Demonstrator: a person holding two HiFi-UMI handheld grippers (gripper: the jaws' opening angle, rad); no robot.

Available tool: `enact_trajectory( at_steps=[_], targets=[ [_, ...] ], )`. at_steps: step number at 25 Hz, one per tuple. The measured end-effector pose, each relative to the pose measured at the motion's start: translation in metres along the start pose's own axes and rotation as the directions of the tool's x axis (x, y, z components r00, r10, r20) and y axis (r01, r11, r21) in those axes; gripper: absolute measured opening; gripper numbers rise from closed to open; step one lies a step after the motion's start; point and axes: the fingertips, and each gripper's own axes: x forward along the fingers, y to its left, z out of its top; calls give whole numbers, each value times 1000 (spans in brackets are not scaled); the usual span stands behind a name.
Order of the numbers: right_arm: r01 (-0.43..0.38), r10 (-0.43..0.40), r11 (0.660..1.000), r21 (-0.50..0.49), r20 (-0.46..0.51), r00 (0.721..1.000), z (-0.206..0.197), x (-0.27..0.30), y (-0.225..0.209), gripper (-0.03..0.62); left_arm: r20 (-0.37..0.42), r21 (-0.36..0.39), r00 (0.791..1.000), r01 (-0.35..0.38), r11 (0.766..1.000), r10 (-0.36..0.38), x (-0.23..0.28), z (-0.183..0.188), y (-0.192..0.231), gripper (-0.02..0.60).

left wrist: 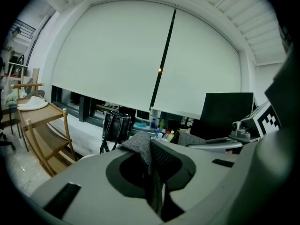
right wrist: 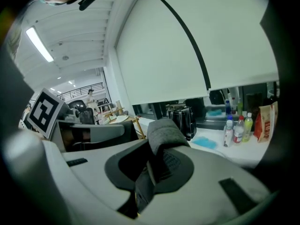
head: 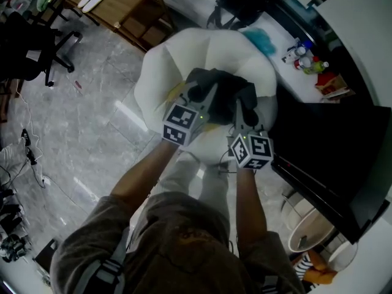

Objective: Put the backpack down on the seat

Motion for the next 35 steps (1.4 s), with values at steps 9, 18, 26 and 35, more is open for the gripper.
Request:
enact_trajectory(
  at_steps=[9,18,26,35],
  targets=[
    [11,-11,1000,11,-11,1000,-8,19,-12,29,-13,6,1000,11,1000,-11,17,-12,6,28],
    [30,-29,999,29,-32,999,-31,34,-28,31,-25,-9,1000,12,1000,-12,37,-31,6,28],
    [36,-34,999,40,-54,998,-59,47,-35,31,-51,-10,999,-3,1000,2,50,-56,13,28],
    [50,-46,997,52,-70,996,-81,72,-50,32,-87,-2,996,-18,1000,18,72,-84,26,29]
  ],
)
